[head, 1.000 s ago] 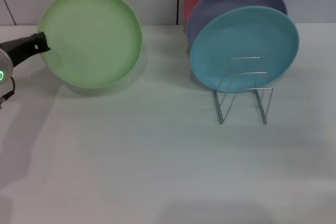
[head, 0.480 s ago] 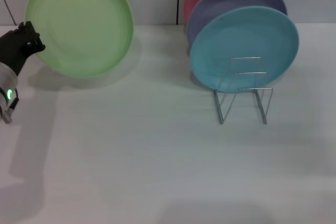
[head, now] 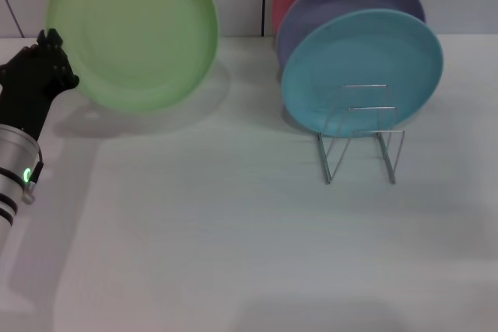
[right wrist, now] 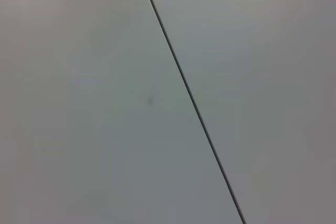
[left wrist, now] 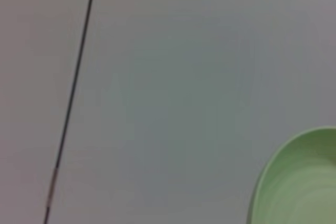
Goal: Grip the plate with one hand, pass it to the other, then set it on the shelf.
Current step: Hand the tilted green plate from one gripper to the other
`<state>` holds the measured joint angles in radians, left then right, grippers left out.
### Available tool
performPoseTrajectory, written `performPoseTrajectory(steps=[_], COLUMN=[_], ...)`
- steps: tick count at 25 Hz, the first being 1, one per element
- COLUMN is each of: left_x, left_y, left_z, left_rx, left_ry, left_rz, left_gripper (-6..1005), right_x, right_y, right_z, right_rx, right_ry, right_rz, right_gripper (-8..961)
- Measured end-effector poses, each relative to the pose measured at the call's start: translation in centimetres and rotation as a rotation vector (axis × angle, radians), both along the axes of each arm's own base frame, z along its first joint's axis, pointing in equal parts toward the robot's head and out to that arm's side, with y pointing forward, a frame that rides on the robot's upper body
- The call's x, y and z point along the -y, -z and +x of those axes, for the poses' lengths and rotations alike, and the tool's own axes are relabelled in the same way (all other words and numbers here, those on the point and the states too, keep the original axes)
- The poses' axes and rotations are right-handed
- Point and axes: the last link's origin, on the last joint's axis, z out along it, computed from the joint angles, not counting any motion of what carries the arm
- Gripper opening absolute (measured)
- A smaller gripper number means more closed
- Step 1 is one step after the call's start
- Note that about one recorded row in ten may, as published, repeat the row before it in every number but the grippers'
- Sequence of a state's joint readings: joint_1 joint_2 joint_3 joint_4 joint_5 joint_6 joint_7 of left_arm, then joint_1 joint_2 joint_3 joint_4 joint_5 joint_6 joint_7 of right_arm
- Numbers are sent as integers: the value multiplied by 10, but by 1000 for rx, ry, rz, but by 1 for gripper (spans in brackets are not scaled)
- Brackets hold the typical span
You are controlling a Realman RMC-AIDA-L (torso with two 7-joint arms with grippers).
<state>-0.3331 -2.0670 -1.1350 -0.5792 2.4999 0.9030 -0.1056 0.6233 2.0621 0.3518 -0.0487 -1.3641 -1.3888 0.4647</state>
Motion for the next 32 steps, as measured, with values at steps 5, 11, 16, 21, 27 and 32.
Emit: performPoseTrajectory(steps=[5, 11, 16, 21, 27, 32], left_x=[11, 29, 38, 41, 41, 40], left_y=[7, 12, 18, 21, 20, 17], left_z=[1, 8, 10, 10, 8, 7], left_rx=[15, 8, 1, 4, -2, -4], left_ry=[94, 202, 237, 236, 232, 233], left_rz=[-18, -20, -37, -43, -37, -27], left_gripper=[40, 44, 48, 51, 55, 58], right_x=[0, 5, 11, 20, 34, 45], right_y=[9, 19, 30, 40, 47, 59], right_z=[-4, -7, -10, -15, -15, -18], right_rx=[27, 52, 80, 87, 63, 58], right_ry=[-22, -50, -86, -131, -159, -196], right_rz=[-46, -93, -140, -173, -173, -211], right_gripper=[492, 491, 491, 492, 491, 490])
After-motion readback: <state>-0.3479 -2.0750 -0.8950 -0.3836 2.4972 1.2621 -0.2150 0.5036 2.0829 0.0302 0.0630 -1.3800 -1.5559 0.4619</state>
